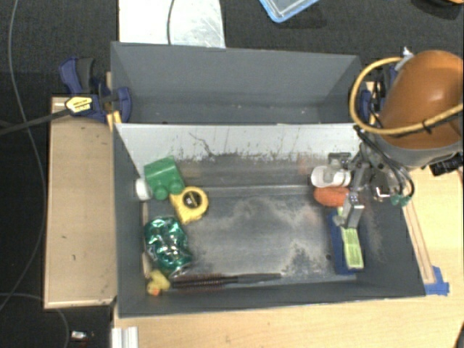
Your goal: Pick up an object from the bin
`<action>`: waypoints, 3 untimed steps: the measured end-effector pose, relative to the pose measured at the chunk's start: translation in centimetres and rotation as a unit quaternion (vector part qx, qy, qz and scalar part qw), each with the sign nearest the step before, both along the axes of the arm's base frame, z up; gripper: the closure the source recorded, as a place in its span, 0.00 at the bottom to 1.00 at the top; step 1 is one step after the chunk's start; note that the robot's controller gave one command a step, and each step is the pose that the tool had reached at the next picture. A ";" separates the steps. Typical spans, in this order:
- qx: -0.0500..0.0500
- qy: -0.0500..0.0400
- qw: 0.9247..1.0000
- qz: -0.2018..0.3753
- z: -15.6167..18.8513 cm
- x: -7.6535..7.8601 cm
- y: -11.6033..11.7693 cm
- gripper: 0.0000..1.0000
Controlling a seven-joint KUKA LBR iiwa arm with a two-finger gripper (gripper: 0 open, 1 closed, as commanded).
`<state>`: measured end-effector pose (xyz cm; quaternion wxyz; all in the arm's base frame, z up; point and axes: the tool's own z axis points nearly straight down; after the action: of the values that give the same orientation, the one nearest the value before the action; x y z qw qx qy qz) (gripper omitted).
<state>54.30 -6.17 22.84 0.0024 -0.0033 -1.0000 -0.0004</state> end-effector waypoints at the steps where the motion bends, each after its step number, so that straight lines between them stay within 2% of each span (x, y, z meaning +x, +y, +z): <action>1: 0.000 -0.004 1.000 0.001 0.5 0.1 0.0 0.00; 2: -0.001 -0.005 0.996 0.087 -4.4 -0.4 -2.3 0.00; 3: -0.001 -0.006 0.964 0.267 -6.7 -3.9 -5.8 0.00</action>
Offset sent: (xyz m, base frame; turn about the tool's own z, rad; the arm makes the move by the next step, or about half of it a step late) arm -0.0192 -0.0757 -0.1584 -0.5490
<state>50.44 -12.01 16.16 -0.0036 0.2637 -0.9646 0.0010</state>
